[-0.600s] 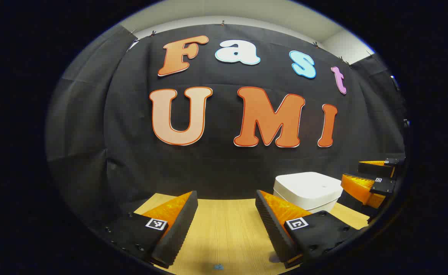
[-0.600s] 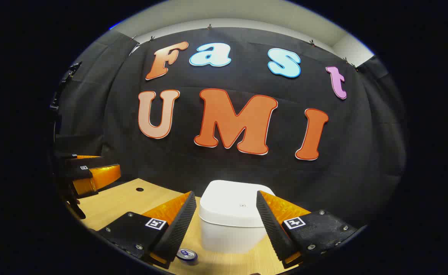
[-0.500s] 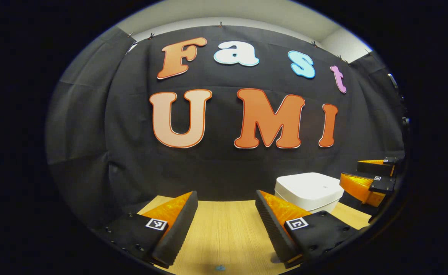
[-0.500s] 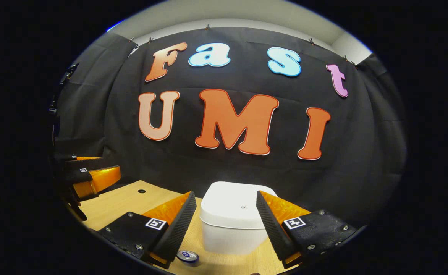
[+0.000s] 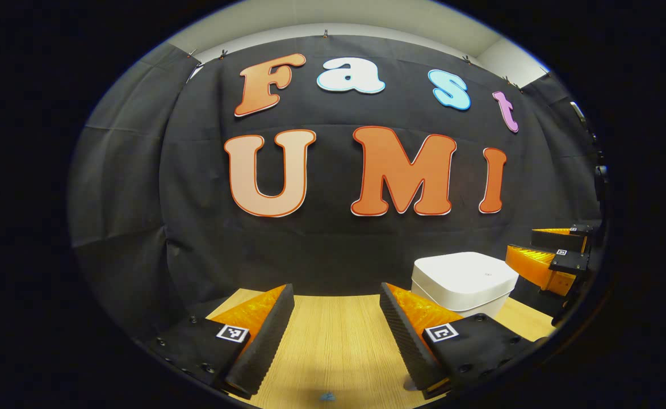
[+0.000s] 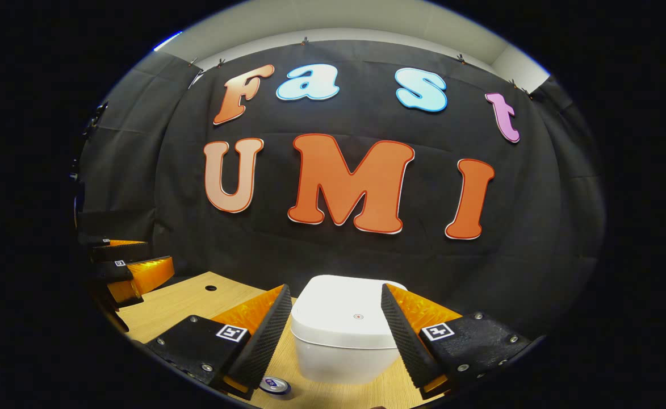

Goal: Press the lid of the desktop garbage bin to open it, pick up the crumpled paper on the desktop and throw it into the bin, then pick up the pop can on the desktop and drop it into the bin, and finally close the garbage bin lid.

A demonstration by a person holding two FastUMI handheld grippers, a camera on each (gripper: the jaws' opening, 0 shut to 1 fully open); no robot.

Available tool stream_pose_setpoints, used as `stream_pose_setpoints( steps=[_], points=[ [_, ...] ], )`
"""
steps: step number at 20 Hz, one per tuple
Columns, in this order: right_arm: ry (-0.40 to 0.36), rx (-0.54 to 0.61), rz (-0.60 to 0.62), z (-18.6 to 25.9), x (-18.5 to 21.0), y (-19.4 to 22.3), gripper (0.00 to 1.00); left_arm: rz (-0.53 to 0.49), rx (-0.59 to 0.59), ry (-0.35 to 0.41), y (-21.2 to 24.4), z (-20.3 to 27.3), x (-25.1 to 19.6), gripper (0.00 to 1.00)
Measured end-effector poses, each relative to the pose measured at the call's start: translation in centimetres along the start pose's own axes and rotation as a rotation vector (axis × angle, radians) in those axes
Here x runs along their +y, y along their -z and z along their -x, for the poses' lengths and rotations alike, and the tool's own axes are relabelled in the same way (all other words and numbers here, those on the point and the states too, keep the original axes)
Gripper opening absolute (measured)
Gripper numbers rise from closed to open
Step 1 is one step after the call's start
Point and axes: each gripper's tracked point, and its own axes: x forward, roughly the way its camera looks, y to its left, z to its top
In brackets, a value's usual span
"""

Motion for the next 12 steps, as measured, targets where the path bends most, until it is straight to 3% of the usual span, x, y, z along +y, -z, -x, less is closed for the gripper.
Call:
stream_pose_setpoints(
  steps=[12],
  points=[
    [0.035,0.014,0.004,-1.7,-1.9,0.0,0.95,0.003,0.025,-0.020,1.2,-0.3,-0.1,0.97]
  ],
)
